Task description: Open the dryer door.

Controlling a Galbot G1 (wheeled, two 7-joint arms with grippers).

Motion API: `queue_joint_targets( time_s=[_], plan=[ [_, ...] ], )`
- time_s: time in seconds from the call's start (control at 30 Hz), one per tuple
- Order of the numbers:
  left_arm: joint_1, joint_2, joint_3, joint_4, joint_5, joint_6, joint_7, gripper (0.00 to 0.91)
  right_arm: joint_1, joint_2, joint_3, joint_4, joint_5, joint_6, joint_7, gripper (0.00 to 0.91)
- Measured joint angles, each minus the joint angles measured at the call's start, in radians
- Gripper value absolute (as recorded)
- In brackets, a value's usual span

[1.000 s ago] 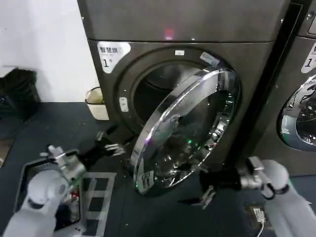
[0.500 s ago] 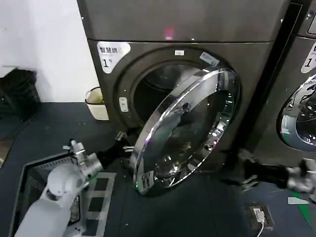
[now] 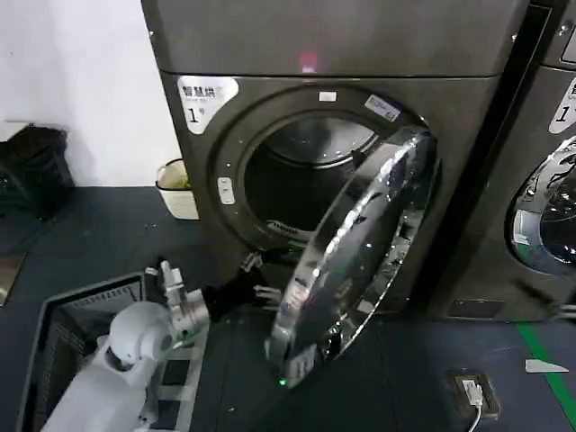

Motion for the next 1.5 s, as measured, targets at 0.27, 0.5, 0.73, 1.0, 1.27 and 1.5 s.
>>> queue_joint_targets(
  time_s=[0.27, 0.5, 0.73, 1.0, 1.27, 1.5],
  plan=[
    [-0.004, 0.003, 0.091, -0.025, -0.019, 0.001, -0.017, 0.907, -0.033, -0.008, 0.126, -0.002, 0.111, -0.108, 0.346, 0.907],
    [-0.045, -0.012, 0.176, -0.026, -0.017, -0.007, -0.027, 0.907, -0.077, -0.027, 0.224, -0.001, 0.092, -0.123, 0.546, 0.907],
    [-0.108, -0.046, 0.289, 0.007, -0.021, -0.034, -0.059, 0.907, -0.124, -0.034, 0.286, 0.012, -0.018, -0.121, 0.658, 0.907],
    [-0.202, -0.111, 0.426, 0.077, 0.003, -0.066, -0.092, 0.907, -0.174, -0.041, 0.371, 0.006, -0.038, -0.144, 0.717, 0.907],
    [-0.293, -0.215, 0.530, 0.181, 0.038, -0.098, -0.107, 0.907, -0.215, -0.038, 0.458, -0.020, -0.067, -0.150, 0.742, 0.907],
    [-0.340, -0.305, 0.588, 0.255, 0.058, -0.111, -0.127, 0.907, -0.239, -0.044, 0.506, -0.022, -0.066, -0.157, 0.744, 0.907]
  ],
)
